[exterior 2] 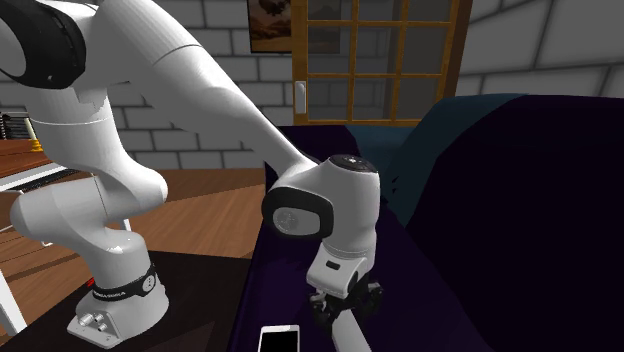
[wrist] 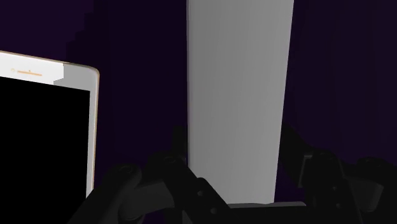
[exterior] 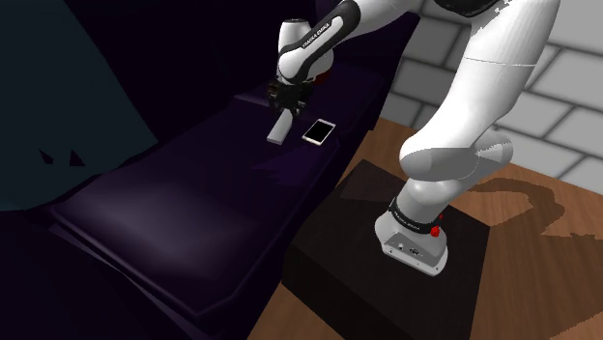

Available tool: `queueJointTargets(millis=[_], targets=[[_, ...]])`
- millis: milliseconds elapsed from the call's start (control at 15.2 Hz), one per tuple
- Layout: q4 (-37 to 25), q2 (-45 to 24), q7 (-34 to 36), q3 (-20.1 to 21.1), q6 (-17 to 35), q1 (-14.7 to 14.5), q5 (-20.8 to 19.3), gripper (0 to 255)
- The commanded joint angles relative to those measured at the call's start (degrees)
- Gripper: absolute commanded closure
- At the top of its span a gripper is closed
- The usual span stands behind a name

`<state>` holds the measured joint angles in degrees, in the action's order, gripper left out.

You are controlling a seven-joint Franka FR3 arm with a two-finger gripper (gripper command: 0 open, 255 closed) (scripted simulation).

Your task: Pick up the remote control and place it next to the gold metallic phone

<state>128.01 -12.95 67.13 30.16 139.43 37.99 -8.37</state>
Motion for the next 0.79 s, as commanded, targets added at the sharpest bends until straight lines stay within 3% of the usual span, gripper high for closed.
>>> queueJointTargets(millis=[0,132,198,528,726], targets=[[0.0,0.0,0.0,0.0,0.0,0.0,0.0,255],[0.0,0.0,0.0,0.0,0.0,0.0,0.0,255],[0.0,0.0,0.0,0.0,0.0,0.0,0.0,0],[0.0,0.0,0.0,0.0,0.0,0.0,0.0,0],[-1.2,4.6,-2.6,1.3,-5.1,1.1,3.7,0]])
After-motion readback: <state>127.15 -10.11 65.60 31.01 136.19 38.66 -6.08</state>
